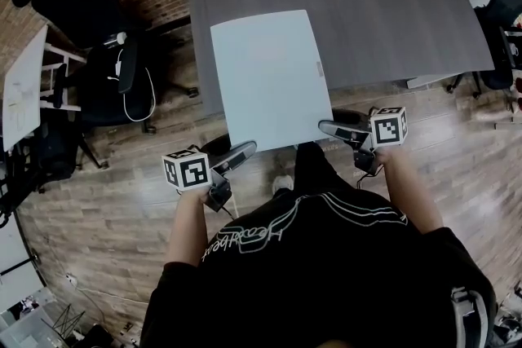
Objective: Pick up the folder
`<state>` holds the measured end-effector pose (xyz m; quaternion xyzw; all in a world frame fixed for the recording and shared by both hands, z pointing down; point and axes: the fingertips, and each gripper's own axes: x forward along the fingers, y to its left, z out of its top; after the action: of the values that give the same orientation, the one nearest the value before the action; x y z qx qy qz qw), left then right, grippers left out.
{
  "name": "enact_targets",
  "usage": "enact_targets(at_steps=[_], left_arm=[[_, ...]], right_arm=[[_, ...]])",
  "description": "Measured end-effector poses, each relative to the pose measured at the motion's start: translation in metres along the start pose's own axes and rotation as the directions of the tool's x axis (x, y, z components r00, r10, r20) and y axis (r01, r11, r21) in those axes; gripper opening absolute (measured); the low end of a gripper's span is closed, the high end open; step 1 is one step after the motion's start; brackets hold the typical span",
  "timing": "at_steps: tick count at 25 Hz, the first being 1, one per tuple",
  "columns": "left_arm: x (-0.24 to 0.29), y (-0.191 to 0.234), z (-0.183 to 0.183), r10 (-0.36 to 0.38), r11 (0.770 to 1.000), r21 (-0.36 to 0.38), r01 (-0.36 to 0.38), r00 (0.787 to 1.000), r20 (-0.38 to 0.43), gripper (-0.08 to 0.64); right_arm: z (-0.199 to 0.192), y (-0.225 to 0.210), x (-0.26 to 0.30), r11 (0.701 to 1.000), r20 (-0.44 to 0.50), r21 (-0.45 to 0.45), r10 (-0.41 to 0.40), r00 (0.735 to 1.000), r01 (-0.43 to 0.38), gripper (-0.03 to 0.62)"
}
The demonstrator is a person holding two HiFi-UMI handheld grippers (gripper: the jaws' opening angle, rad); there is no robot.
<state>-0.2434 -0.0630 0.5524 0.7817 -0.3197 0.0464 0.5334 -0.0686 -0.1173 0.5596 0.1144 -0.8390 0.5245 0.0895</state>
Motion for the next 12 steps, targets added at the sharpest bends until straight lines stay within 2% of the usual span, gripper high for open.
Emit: enact_targets(at_steps=[5,12], left_arm=[[-0.021,-0.021,0.001,-0.007,0.998,0.061,0.006,1.000,0.019,0.354],[-0.050,-0.063,0.003,-0.027,0.986,0.168,0.016,0.998,0.063,0.354]], right_arm=[[-0.003,0.031,-0.005,0.999,0.042,-0.048,0.011,0.999,-0.009,0.276],[-0.001,0.085,-0.021,0.985,0.110,-0.173,0.021,0.994,-0.002,0.276]])
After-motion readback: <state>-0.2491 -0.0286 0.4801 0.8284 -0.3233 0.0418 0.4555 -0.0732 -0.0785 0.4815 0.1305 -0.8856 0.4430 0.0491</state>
